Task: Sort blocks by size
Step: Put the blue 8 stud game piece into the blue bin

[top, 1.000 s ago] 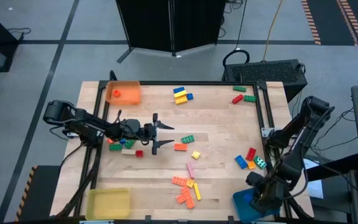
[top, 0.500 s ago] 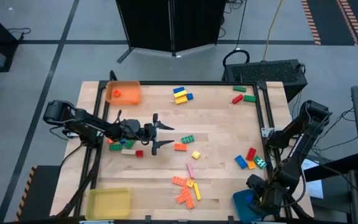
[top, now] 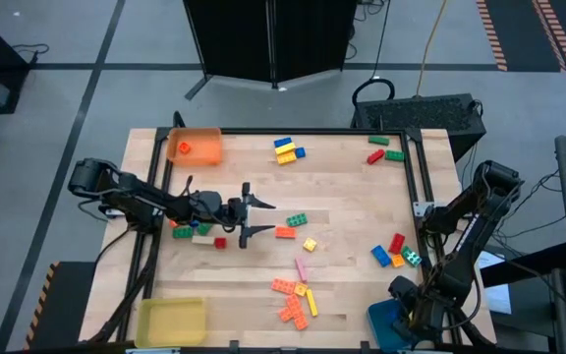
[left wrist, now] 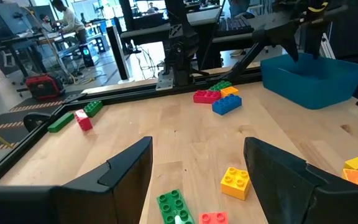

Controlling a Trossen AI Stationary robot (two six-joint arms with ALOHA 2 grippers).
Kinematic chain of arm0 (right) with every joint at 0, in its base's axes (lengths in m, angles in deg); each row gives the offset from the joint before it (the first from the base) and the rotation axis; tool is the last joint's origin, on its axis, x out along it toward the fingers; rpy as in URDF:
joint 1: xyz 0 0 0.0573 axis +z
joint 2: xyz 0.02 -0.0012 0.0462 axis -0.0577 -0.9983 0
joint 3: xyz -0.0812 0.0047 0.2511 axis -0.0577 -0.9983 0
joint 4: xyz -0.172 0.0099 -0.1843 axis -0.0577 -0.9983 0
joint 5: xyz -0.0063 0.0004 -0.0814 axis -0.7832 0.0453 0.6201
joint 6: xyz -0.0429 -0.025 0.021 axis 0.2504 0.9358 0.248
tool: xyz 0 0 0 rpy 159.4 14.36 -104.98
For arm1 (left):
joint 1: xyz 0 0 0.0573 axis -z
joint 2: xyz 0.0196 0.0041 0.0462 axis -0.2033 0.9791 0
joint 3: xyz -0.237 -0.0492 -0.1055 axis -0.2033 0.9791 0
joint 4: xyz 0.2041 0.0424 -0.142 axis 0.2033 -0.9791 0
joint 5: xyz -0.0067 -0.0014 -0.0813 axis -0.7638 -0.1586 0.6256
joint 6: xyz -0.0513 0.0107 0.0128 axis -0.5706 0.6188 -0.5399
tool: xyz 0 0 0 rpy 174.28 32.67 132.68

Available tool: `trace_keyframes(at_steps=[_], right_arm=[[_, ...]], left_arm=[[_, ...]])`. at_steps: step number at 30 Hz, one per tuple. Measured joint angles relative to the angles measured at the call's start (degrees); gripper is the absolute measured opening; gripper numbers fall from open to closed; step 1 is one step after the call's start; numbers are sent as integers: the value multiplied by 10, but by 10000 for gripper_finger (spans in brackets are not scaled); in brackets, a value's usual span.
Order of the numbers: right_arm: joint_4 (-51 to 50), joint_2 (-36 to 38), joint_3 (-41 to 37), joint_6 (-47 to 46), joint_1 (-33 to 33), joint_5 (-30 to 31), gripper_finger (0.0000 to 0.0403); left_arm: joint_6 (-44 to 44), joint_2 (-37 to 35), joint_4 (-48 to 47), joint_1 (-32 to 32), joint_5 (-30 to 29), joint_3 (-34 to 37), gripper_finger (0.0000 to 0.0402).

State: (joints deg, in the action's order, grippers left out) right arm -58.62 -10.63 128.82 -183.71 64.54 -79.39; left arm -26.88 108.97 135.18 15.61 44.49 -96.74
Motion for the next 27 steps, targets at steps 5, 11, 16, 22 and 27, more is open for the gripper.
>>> trace_keyframes(at_steps=[5,11,16,22,27], right_arm=[[0,1,0,4,0,-9,184],[2,29,0,4,0,-10,184],[-25,67,0,33,-2,64,179],[-151,93,0,30,-14,112,173],[-245,93,0,26,-33,158,173]], left_arm=[[0,0,0,0,0,0,254],[15,0,2,-1,-3,0,254],[19,0,5,-3,-5,0,254],[19,0,5,-16,-7,0,254],[19,0,5,-25,-7,0,254]])
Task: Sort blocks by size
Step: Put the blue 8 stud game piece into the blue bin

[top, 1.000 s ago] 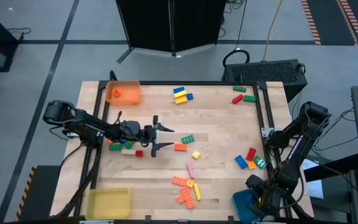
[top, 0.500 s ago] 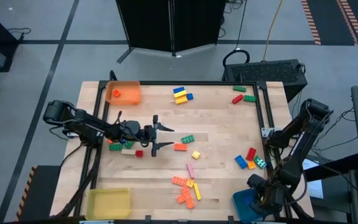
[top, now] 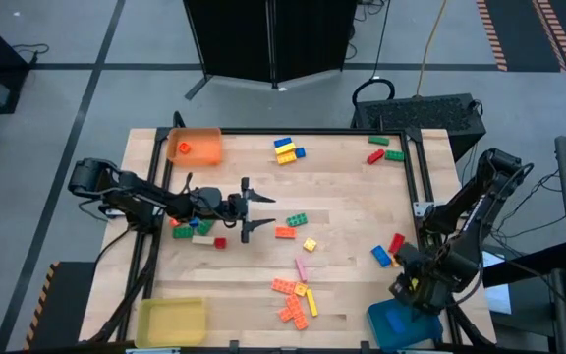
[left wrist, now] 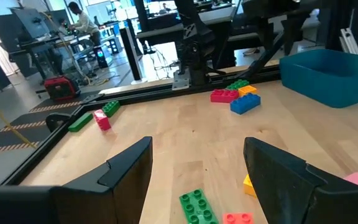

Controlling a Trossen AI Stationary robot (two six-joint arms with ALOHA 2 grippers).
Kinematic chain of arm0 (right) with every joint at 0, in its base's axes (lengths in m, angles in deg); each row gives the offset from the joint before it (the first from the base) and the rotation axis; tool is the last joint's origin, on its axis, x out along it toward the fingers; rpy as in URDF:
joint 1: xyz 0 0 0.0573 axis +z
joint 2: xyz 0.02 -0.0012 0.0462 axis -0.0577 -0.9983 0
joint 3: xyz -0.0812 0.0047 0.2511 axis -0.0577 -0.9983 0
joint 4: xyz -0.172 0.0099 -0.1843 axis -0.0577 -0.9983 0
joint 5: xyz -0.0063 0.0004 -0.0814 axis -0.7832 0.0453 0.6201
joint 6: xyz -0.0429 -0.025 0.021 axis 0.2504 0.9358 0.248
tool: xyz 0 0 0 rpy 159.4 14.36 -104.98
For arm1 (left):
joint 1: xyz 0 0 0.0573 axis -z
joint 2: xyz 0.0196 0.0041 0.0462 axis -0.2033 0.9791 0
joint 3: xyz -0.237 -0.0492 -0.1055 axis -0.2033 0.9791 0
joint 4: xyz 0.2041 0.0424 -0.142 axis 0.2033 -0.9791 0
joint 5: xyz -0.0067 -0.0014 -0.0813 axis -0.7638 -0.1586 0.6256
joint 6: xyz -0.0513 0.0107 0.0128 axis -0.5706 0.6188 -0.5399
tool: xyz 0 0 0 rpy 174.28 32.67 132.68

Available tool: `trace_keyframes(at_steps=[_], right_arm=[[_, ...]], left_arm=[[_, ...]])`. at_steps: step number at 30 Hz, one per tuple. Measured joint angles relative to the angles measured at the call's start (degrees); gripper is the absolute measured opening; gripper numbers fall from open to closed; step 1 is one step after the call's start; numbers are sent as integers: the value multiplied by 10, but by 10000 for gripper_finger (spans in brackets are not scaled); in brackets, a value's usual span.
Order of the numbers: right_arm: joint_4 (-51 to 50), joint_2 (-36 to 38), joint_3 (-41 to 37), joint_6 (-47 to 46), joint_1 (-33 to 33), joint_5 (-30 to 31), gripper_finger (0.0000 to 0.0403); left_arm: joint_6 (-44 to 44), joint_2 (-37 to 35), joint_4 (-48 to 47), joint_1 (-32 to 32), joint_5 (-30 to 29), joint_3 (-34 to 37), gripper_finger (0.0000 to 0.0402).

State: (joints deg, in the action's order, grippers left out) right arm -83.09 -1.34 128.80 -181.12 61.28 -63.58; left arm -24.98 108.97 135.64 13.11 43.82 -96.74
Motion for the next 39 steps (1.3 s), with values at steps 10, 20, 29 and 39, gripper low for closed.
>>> trace_keyframes(at_steps=[10,20,29,39], right_arm=[[-65,-16,-21,43,-87,122,173],[-53,-26,-74,171,-231,69,174],[31,-25,-73,351,-309,48,199],[68,-25,-117,356,-325,-26,276]], left_arm=[[0,0,-17,-34,0,0,254],[0,0,-29,-72,7,0,254],[-4,0,-61,-80,9,0,254],[-35,0,-95,-60,8,0,254]])
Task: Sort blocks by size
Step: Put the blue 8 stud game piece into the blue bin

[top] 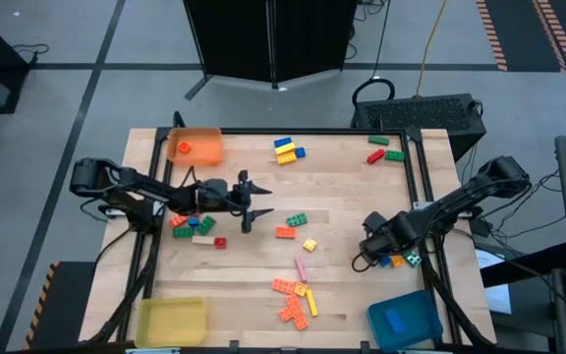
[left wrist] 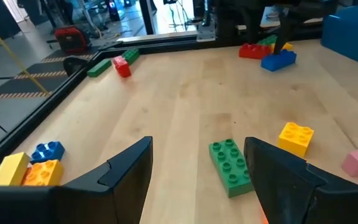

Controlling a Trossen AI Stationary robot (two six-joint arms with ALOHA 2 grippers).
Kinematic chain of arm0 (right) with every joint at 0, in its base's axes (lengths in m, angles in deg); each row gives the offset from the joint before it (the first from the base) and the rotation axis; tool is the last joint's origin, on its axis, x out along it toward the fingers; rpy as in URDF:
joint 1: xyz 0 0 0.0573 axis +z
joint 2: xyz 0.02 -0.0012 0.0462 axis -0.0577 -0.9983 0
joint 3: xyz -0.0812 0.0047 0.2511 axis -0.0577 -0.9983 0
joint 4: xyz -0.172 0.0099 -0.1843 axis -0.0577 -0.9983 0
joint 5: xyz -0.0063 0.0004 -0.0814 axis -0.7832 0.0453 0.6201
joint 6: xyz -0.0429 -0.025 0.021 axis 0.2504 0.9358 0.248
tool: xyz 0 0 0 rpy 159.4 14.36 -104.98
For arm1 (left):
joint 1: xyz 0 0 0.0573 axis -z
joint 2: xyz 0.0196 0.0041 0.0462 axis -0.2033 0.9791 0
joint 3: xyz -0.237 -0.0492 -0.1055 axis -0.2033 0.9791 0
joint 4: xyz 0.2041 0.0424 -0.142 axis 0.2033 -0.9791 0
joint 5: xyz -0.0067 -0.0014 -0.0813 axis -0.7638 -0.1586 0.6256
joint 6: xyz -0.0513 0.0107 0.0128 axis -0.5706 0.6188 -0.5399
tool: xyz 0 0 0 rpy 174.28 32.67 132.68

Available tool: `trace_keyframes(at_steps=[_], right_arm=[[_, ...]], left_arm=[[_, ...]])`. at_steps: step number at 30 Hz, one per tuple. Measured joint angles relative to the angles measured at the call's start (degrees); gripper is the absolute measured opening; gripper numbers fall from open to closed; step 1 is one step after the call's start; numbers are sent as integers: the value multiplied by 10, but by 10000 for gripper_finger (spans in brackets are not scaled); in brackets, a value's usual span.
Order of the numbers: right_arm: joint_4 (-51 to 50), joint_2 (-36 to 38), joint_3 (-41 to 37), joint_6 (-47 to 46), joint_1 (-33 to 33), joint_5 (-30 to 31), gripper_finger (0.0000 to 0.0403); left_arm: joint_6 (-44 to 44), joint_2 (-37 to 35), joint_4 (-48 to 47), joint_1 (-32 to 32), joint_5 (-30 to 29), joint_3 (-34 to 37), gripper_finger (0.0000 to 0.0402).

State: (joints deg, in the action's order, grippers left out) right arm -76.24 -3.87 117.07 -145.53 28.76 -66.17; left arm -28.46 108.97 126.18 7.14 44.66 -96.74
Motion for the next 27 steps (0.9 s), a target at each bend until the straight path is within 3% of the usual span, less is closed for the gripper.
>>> trace_keyframes(at_steps=[6,27], right_arm=[[38,0,-14,8,0,0,294],[60,-64,-14,10,1,-52,283]], left_arm=[[0,0,5,8,-1,0,254],[0,0,7,8,-4,0,254]])
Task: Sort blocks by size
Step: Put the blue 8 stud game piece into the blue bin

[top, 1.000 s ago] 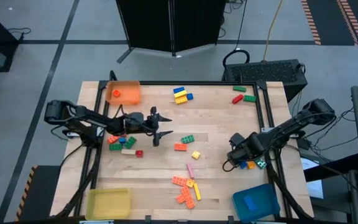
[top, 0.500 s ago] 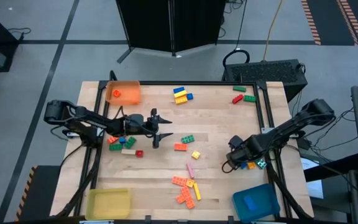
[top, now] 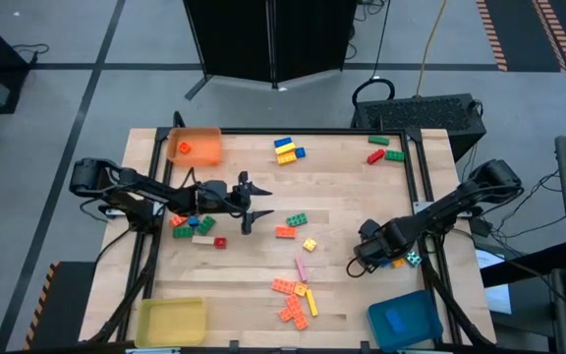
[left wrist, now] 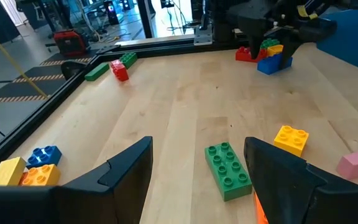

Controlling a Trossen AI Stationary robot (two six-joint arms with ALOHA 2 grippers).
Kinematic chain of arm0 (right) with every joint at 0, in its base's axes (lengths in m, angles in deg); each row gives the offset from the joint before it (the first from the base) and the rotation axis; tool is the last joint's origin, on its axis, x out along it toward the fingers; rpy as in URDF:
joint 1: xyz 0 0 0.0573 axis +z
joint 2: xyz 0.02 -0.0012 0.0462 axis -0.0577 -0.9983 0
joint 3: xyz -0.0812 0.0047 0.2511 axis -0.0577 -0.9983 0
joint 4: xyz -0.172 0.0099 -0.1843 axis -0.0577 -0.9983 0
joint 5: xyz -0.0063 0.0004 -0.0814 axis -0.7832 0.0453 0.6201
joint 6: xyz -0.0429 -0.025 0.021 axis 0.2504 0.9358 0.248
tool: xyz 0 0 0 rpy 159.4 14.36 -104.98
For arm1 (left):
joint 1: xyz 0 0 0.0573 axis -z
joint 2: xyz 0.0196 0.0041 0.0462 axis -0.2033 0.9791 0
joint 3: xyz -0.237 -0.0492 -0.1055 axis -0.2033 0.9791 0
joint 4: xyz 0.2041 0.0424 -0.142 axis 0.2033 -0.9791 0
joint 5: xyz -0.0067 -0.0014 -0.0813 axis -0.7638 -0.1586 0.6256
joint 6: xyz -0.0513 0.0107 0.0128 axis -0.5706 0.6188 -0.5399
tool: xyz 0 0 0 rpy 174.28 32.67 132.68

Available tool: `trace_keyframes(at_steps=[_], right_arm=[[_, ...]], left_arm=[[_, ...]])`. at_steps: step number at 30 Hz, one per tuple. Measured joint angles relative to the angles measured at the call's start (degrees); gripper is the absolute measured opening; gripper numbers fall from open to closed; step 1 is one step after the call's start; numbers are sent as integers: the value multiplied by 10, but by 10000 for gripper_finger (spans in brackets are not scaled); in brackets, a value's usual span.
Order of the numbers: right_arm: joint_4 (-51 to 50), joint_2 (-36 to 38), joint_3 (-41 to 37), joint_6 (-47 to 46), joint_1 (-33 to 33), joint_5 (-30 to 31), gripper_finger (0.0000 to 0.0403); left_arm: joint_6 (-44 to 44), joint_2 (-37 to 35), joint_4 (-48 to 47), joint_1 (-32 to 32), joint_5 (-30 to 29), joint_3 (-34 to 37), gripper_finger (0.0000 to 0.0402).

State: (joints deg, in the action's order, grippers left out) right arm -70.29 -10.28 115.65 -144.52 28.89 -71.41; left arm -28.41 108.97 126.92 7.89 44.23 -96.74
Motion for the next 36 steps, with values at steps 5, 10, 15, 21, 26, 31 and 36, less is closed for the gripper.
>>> trace_keyframes(at_steps=[5,10,15,21,26,31,36], right_arm=[[1,-14,0,31,0,-6,273],[1,-14,0,39,0,-17,247],[1,-14,0,40,0,-18,213],[7,-14,0,44,0,-18,186],[7,-14,0,44,0,-18,170],[8,-14,0,44,0,-18,160],[8,-14,0,45,0,-18,159]], left_arm=[[0,0,0,0,0,0,254],[-5,0,-1,0,0,0,254],[-5,0,-1,0,0,0,254],[-6,0,-1,0,0,0,254],[-6,0,-1,0,0,0,254],[-6,0,-1,0,0,0,254],[-6,0,-1,0,0,0,254]])
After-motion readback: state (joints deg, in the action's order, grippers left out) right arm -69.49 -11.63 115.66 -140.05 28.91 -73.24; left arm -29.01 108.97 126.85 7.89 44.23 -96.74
